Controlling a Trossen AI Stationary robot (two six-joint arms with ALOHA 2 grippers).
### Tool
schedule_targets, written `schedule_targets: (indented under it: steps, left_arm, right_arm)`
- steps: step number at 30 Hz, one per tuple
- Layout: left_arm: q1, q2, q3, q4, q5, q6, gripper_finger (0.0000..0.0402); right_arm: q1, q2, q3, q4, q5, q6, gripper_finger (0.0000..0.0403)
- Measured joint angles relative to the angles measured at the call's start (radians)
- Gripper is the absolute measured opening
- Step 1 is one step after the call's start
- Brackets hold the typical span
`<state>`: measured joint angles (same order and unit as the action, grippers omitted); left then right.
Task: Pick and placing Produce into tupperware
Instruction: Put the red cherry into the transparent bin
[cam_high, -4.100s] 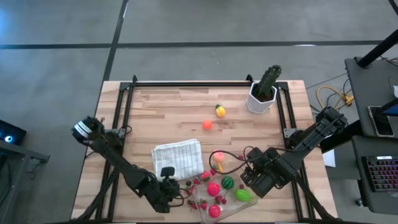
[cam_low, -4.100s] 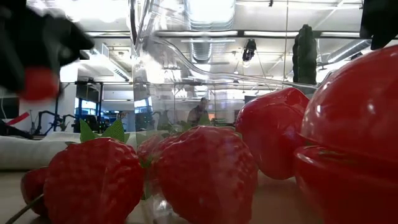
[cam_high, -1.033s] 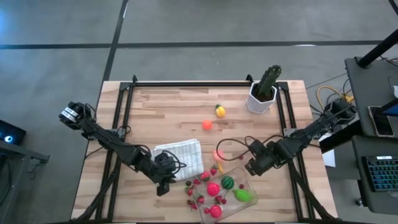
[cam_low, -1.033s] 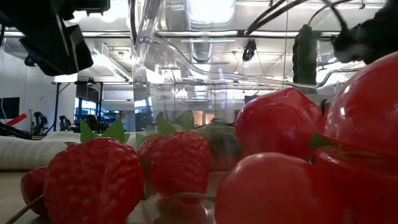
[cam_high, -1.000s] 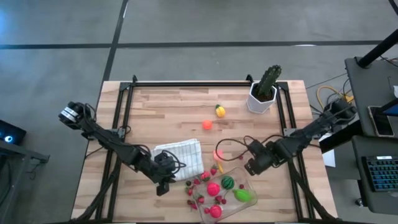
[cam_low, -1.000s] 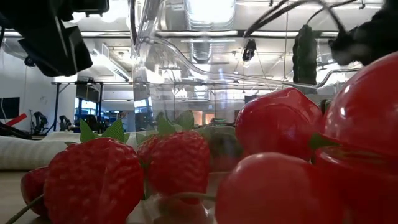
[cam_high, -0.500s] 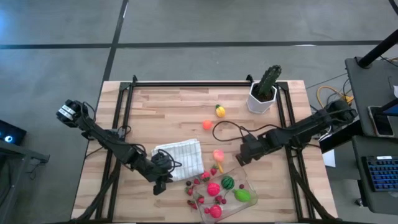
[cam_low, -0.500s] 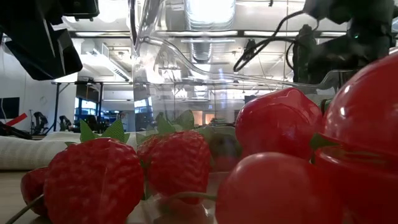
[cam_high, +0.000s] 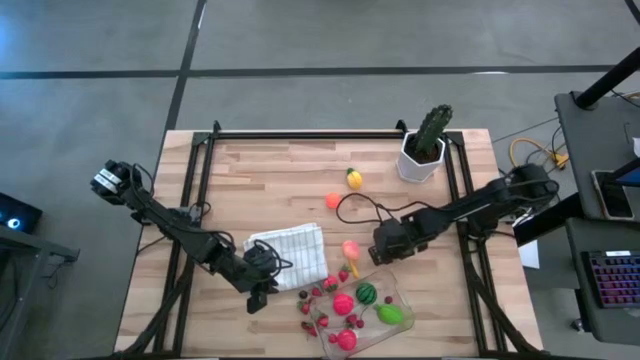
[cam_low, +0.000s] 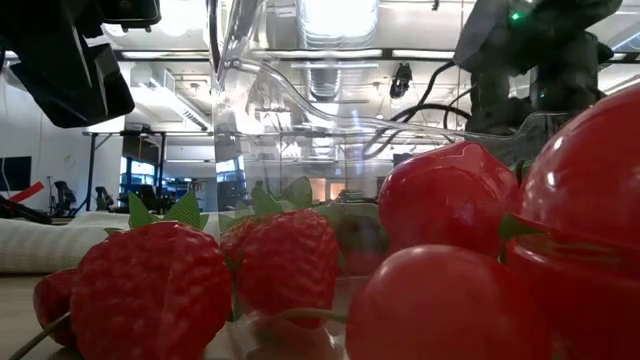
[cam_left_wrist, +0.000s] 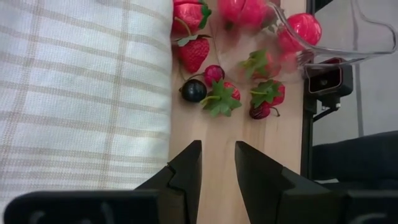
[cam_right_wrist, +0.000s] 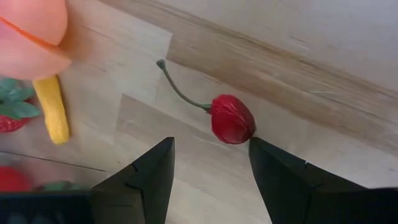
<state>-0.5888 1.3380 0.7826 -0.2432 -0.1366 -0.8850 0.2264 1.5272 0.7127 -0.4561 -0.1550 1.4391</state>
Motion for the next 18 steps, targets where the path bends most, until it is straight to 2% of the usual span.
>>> schedule_targets:
  steps: [18]
  left_arm:
    - [-0.004,0.0,0.0,0.003,0.0,0.001,0.0081]
  right_arm:
    - [0.0,0.012,0.036,-0.076,0.025,-0.011,0.0198]
